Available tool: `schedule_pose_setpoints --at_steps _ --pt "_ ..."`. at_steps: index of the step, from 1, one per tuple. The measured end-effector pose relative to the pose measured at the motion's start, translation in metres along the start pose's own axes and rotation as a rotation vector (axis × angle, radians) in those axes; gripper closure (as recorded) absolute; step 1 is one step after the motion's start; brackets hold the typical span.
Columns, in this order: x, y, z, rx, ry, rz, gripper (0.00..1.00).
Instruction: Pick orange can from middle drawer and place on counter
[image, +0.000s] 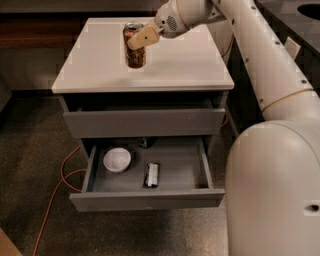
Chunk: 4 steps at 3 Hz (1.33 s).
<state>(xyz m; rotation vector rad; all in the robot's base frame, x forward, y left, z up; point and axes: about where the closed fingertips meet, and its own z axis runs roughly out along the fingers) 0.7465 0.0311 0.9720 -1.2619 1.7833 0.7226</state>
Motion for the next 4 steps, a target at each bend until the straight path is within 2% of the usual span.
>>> schedule_pose_setpoints --at_steps 1,2,4 --pt "0.008 -0.024 0.009 0.018 0.010 0.067 1.00" --pt "0.025 -0.038 0.025 0.011 0.047 0.127 0.75" --pt "0.033 -0.043 0.036 0.001 0.063 0.152 0.29"
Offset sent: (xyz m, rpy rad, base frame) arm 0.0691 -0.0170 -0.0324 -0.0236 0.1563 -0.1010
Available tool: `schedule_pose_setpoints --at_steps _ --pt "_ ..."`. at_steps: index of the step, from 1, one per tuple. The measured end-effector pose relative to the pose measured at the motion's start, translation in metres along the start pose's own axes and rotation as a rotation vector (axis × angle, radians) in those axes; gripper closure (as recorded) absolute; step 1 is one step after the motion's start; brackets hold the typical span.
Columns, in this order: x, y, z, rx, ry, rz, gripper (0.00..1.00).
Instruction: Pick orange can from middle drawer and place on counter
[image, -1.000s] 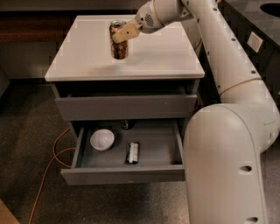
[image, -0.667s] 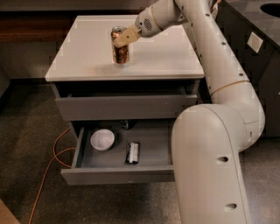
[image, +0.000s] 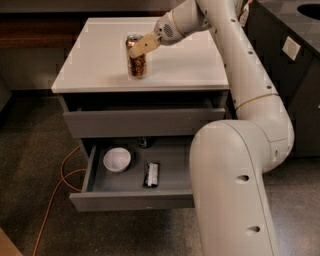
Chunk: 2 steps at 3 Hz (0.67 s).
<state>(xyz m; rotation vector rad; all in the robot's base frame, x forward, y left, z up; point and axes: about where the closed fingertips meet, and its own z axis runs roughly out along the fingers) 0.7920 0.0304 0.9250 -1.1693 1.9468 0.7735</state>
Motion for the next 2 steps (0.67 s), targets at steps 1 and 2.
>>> schedule_pose_setpoints --at_steps 1,2 --pt "0.0004 0.0005 0.0045 -0.005 0.002 0.001 0.07" --pt "0.0007 0.0009 0.0078 -0.008 0.003 0.001 0.00"
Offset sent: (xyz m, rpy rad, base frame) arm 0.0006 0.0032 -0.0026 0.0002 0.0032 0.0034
